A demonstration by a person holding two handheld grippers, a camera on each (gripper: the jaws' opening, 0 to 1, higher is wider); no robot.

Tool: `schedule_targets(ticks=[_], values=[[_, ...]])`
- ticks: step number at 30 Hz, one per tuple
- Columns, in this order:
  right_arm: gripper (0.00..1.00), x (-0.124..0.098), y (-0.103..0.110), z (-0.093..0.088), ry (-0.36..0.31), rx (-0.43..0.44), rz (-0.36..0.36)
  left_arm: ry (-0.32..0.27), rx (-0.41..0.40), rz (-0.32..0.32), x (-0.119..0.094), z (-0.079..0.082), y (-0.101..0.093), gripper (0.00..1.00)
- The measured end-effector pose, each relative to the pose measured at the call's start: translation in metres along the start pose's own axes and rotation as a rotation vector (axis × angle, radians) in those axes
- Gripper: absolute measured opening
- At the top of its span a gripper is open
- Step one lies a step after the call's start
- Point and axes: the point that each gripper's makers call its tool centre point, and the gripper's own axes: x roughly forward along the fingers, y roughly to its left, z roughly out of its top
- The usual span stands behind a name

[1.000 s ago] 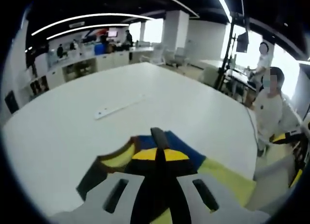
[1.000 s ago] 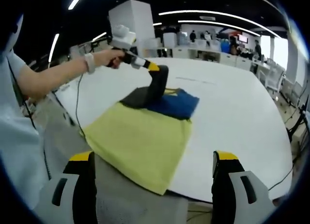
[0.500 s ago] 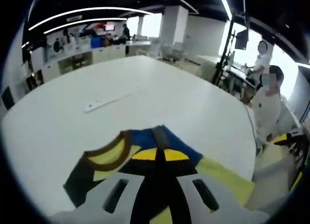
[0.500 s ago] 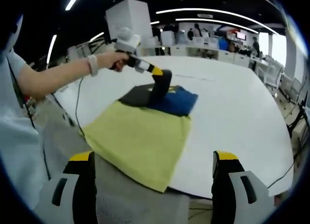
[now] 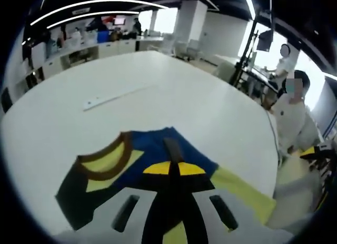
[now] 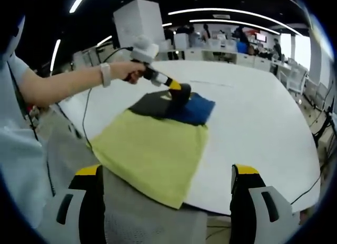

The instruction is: Fold the garment on the visible template until the final outline fits inside the template.

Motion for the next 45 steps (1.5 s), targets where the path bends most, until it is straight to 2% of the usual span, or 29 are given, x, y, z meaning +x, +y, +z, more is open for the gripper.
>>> schedule_targets(ticks=[22, 36, 41, 43, 45], values=[[1.00, 0.004, -0.001, -0.003, 0.000, 0.019, 0.006, 0.077, -0.004, -0.045, 0.029, -0.021, -0.018, 0.01], [1.00, 0.004, -0.001, -0.006, 0.001, 0.030, 0.006, 0.090, 0.016, -0.094, 0.031, -0.018, -0.038, 0.04], [1.00, 0.002, -0.002, -0.006, -0.005, 0.033, -0.001, 0.065, 0.023, -0.078, 0.031, -0.012, -0.035, 0.07], [1.00, 0.002, -0.002, -0.006, -0.007, 0.035, -0.002, 0.006, 0.029, -0.005, 0.029, -0.002, -0.020, 0.08], [1.00, 0.001, -0.002, -0.007, -0.006, 0.038, -0.004, 0.026, 0.015, -0.014, 0.028, -0.005, -0.016, 0.10]])
